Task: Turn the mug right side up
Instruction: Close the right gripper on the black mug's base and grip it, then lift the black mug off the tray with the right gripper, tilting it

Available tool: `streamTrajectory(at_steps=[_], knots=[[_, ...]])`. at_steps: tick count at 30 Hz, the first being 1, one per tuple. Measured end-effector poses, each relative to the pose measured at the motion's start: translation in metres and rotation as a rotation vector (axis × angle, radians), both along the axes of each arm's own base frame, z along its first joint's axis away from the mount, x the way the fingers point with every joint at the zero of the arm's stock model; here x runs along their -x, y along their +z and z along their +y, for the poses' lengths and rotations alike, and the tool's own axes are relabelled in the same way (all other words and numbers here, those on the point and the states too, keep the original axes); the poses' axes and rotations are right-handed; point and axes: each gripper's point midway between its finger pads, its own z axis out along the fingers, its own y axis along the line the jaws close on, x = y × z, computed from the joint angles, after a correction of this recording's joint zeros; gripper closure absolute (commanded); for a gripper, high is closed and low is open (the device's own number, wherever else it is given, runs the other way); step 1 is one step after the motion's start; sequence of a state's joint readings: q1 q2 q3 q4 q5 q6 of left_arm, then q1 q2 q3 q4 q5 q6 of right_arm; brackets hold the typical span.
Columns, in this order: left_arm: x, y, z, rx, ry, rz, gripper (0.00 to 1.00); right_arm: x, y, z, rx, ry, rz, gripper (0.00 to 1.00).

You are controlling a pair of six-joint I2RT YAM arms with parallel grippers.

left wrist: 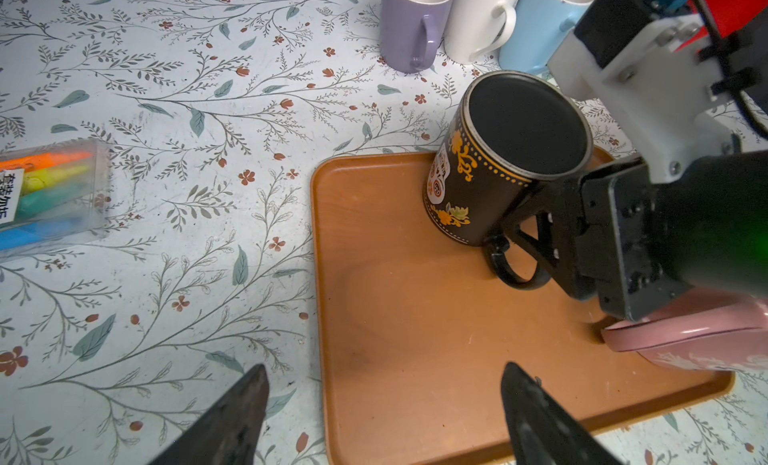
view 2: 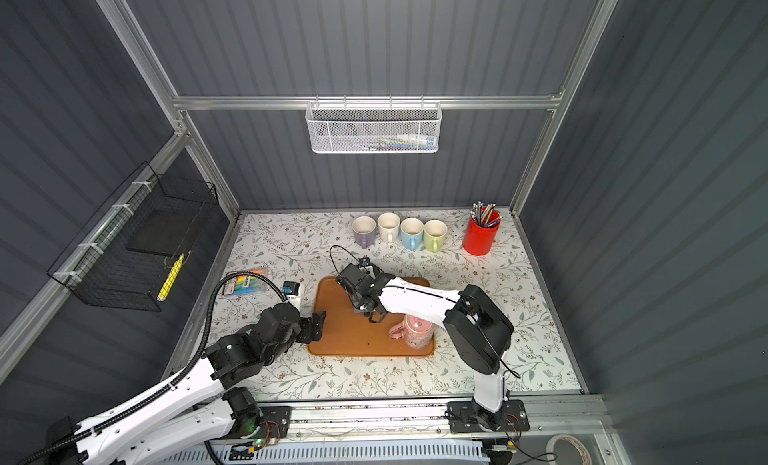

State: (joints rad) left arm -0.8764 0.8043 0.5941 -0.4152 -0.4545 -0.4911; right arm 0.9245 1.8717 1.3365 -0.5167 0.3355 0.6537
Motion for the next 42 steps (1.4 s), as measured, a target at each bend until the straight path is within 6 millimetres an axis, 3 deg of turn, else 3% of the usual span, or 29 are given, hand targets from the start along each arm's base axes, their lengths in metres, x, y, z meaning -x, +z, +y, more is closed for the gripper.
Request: streamTrajectory(at_steps=[20,29,42], knots=[[-0.001,-0.004,0.0,-0.015,0.002,0.01,0.12,0.002,-0.007,-0.009,0.036,0.02,0.037,0.81],[-0.001,-0.005,0.0,-0.016,0.002,0.011,0.12,0.002,-0.007,-0.009,0.043,0.032,0.037,1.0],[0.0,0.003,0.0,0.035,0.011,-0.012,0.11,0.002,-0.006,-0.013,0.033,0.073,0.02,1.0]])
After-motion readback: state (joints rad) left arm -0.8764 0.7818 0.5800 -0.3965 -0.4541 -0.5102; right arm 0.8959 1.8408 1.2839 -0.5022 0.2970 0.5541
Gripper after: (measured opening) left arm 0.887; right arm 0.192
